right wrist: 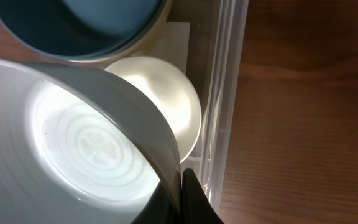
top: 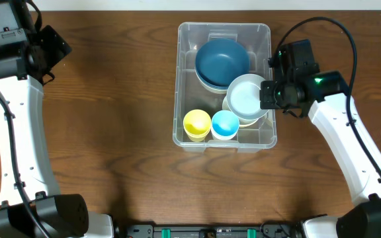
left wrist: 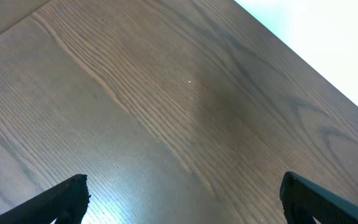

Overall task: Pack container
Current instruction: 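Carry the white bowl over the container and lower it onto the bowl stack, then open the right gripper and release the white bowl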

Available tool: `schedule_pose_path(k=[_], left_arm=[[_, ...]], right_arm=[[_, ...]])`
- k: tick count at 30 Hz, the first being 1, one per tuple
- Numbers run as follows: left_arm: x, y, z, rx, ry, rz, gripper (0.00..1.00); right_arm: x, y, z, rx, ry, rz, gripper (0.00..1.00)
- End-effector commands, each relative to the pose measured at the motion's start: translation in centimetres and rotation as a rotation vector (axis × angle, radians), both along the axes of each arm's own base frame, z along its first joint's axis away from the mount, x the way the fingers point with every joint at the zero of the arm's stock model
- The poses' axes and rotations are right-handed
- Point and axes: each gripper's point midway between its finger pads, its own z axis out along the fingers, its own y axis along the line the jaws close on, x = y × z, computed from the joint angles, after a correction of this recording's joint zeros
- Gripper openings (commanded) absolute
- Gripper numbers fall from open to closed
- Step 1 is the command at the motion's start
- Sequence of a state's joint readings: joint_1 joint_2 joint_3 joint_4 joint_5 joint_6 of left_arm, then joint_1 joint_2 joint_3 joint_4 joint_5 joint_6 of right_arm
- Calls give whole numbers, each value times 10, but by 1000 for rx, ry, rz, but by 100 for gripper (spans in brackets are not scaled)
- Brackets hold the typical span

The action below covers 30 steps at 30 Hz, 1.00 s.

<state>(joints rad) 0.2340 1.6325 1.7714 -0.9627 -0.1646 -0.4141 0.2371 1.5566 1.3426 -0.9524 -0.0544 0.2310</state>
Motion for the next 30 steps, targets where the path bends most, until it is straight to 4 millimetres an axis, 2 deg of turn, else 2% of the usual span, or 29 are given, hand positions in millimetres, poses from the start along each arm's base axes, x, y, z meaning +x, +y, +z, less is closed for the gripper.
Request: schedule_pose_path(k=[1, 8, 9, 10, 12, 19, 26, 30], left_arm=[[-2, 3, 4, 19, -1, 0, 98], [-2, 3, 4, 19, -1, 0, 98], [-2, 3, 4, 19, -1, 0, 98], [-2, 3, 4, 19, -1, 0, 98], [-2, 3, 4, 19, -1, 0, 98], [-2, 3, 4, 19, -1, 0, 98], [-2, 3, 4, 19, -1, 0, 98], [-2, 3, 4, 19, -1, 0, 98]], right_arm=[[2, 2, 2, 2, -10, -9, 1], [4, 3, 3, 5, -20, -9, 3], [4, 2, 3, 4, -21, -10, 9], [5, 1, 3, -4, -23, -13, 20], [6, -3, 3, -28, -28, -24, 32], [7, -6, 7, -33, -46, -31, 33], [4, -2, 25, -5, -89, -20, 33], [5, -9, 35, -24, -126, -33, 38]])
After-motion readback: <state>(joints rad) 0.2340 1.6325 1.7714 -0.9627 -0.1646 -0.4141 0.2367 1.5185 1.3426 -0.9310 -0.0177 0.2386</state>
